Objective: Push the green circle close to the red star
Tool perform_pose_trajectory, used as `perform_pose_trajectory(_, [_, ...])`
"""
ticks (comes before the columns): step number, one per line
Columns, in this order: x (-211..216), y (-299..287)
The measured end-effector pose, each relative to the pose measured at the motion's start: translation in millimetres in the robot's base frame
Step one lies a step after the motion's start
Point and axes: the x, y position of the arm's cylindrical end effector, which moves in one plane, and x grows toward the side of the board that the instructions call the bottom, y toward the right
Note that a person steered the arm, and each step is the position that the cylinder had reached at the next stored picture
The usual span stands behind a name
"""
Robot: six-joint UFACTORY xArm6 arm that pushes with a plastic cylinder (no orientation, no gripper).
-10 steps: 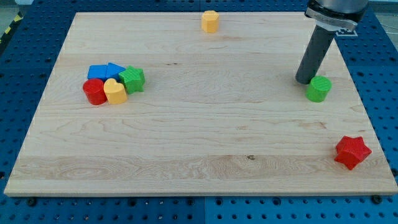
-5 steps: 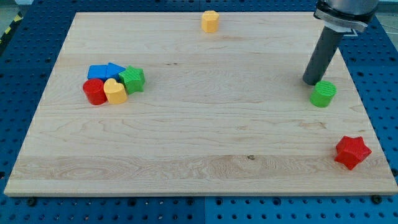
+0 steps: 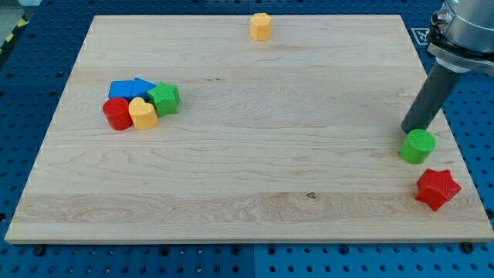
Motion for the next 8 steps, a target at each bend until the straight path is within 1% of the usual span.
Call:
perform_pose_trajectory(4, [24.3,9.2])
perform_pose_trajectory(6, [26.1,13.5])
perform_pose_trajectory(7, [6.8,6.1])
perform_pose_trajectory(8, [-23.2,-16.8])
